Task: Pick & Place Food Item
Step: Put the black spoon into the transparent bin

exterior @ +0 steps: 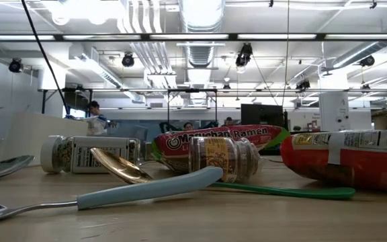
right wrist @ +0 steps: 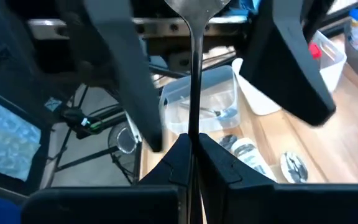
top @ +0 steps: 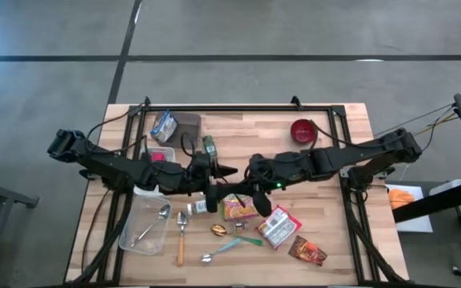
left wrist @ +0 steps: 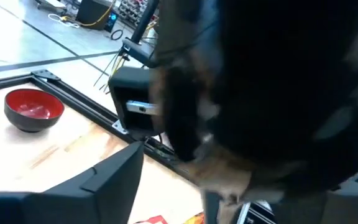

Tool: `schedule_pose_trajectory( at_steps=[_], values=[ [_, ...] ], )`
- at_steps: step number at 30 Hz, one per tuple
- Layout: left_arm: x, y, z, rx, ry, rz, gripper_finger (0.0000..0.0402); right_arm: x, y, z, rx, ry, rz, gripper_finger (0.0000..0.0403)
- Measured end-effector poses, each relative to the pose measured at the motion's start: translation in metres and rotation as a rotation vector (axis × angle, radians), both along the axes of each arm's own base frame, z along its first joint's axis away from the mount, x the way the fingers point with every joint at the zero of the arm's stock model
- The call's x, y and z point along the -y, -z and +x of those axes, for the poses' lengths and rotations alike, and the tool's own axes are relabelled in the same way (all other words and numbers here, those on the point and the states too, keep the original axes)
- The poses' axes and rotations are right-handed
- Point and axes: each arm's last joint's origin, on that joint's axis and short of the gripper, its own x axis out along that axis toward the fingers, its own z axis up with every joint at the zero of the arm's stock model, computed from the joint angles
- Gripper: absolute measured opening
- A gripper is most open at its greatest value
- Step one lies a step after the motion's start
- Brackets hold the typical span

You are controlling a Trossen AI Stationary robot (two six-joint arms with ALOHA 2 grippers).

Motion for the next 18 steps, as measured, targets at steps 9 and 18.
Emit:
schedule_pose_trajectory(
  at_steps=[9,18],
  values=[
    [0.000,-0.004,-0.001,0.028,0.011,-0.009,0.0162,-0.002,-0.013,-0.001,0.041,-0.011,-0.023,0.0008],
    [0.001,-0.007,-0.002,0.052,0.045,-0.081,0.0008,-0.006,-0.012,-0.002,0.042,-0.011,-0.039,0.0008]
  ],
)
